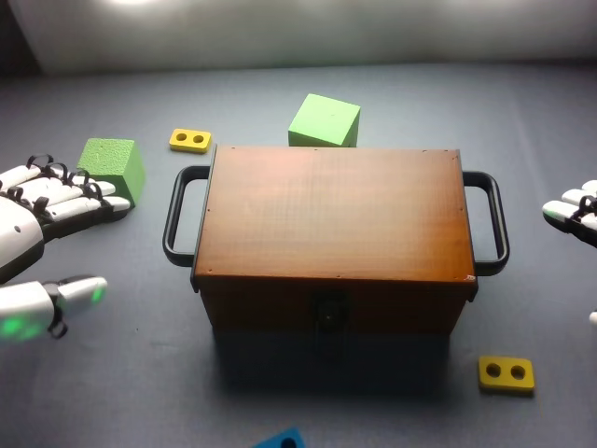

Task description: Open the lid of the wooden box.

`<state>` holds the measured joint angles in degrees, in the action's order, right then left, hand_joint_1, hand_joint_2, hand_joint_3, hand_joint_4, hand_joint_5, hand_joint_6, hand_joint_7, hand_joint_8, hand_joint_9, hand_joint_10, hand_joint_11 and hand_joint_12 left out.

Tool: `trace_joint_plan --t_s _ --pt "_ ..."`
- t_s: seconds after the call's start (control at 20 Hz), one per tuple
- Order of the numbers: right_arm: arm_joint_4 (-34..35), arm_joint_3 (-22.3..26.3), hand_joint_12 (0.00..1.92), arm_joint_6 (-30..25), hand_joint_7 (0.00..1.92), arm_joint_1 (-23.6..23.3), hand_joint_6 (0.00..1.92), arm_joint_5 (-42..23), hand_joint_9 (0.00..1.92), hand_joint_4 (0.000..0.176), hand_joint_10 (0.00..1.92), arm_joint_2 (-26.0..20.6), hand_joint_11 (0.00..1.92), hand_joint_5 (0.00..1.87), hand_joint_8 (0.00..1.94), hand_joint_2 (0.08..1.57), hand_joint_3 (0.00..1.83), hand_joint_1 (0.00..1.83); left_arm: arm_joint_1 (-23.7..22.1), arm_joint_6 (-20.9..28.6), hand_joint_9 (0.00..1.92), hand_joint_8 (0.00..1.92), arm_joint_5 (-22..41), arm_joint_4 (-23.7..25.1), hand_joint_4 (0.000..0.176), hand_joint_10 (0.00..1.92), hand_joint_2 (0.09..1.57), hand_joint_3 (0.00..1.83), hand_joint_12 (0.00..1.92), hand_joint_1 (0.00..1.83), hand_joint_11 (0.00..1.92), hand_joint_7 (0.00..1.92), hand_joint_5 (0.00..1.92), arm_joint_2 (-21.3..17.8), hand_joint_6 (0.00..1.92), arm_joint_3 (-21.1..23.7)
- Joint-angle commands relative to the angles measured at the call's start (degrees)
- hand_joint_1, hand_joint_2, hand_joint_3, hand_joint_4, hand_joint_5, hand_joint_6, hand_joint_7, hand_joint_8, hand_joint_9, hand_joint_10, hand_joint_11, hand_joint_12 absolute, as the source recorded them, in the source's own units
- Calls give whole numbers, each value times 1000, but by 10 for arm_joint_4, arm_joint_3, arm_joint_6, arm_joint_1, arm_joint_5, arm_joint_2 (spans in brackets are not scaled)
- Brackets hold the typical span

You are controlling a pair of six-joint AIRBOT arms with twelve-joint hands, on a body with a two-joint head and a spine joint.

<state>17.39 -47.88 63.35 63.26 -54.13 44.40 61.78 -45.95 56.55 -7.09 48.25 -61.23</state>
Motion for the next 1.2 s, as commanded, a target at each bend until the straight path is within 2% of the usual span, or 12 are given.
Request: trace_joint_plan --t_s 0.0,0.4,0.55,0.75,0.9,0.95,1.15 --pt "0 -3 0 2 0 -7 0 -63 0 0 0 -1 0 0 0 1389 33 366 -3 3 154 3 67 -9 0 36 1429 4 422 118 0 192 294 -6 17 1" --pt "1 -6 0 2 0 -9 0 -59 0 0 0 3 0 0 0 1393 11 405 -3 3 163 4 61 -9 0 17 1428 0 401 134 0 204 316 -5 6 0" --pt "-10 -12 0 2 0 -23 2 -40 0 0 0 12 0 7 0 1397 8 375 -4 12 186 4 53 2 0 14 1417 0 486 209 0 224 338 0 6 -4" --pt "-28 -24 0 2 0 -45 5 -9 0 0 0 29 0 22 0 1389 0 433 -10 23 147 0 41 20 0 1 1418 1 380 123 0 185 292 8 2 -9" --pt "-37 -34 1 2 3 -61 7 13 0 0 0 42 2 28 1 1375 0 463 -12 30 147 4 35 29 0 4 1416 0 380 154 0 195 298 13 4 -12" --pt "-39 -37 0 2 1 -64 6 19 0 0 0 46 0 27 0 1375 0 470 -15 33 132 1 30 34 0 3 1415 0 321 138 0 187 284 16 3 -14" --pt "-39 -47 19 2 0 -72 3 36 0 0 0 58 22 25 0 1391 4 385 -19 40 128 1 22 44 0 2 1422 2 262 102 0 185 280 23 1 -18"
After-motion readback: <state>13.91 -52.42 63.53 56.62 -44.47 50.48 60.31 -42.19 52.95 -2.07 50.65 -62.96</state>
